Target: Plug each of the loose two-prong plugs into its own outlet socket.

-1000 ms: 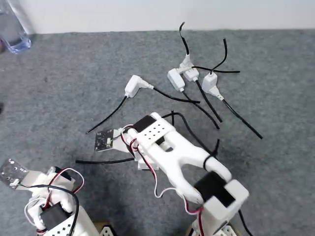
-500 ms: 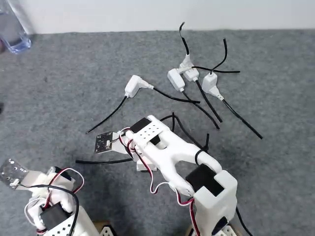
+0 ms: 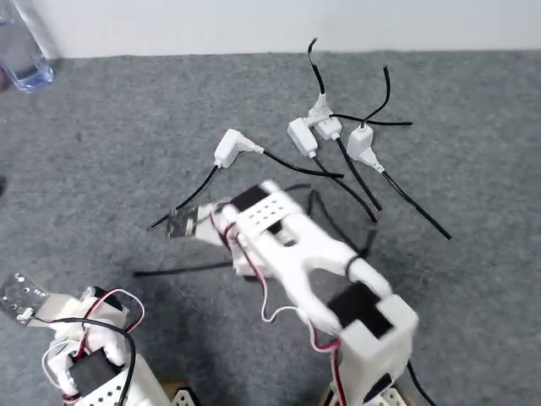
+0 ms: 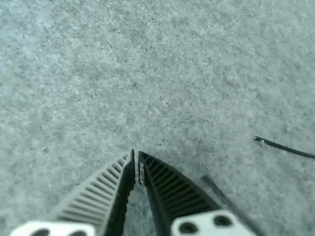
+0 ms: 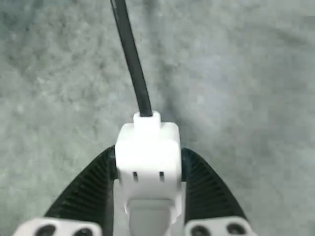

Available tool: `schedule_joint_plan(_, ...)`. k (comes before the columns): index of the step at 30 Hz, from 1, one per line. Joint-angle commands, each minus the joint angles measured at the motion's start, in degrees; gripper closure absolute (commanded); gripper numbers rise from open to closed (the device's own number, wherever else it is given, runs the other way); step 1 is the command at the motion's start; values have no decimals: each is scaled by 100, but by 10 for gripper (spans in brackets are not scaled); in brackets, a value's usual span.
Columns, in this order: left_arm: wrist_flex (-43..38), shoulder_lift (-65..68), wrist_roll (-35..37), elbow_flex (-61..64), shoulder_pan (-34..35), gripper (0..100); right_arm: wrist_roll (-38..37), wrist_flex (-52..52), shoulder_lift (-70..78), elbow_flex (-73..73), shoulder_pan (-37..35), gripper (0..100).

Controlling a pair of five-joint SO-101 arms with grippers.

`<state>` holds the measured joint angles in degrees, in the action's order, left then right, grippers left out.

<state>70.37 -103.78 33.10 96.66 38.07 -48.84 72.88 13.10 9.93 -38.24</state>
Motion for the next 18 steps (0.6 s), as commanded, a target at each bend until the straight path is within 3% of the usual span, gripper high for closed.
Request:
schedule_joint_plan(1, -44, -35, -53, -22, 35, 988, 185, 418, -1007, -642, 409, 991)
schedule_joint_plan(8, -44, -35, -53, -22, 26, 988, 1407, 92, -1842, -642, 1130, 991)
schedule_joint_plan(14, -44, -35, -53, -22, 26, 988, 3103, -1411, -2026, 79, 2044, 991)
schedule_joint_plan(18, -44, -35, -53, -22, 26, 988, 3385, -2404, -1938, 211, 2624, 991)
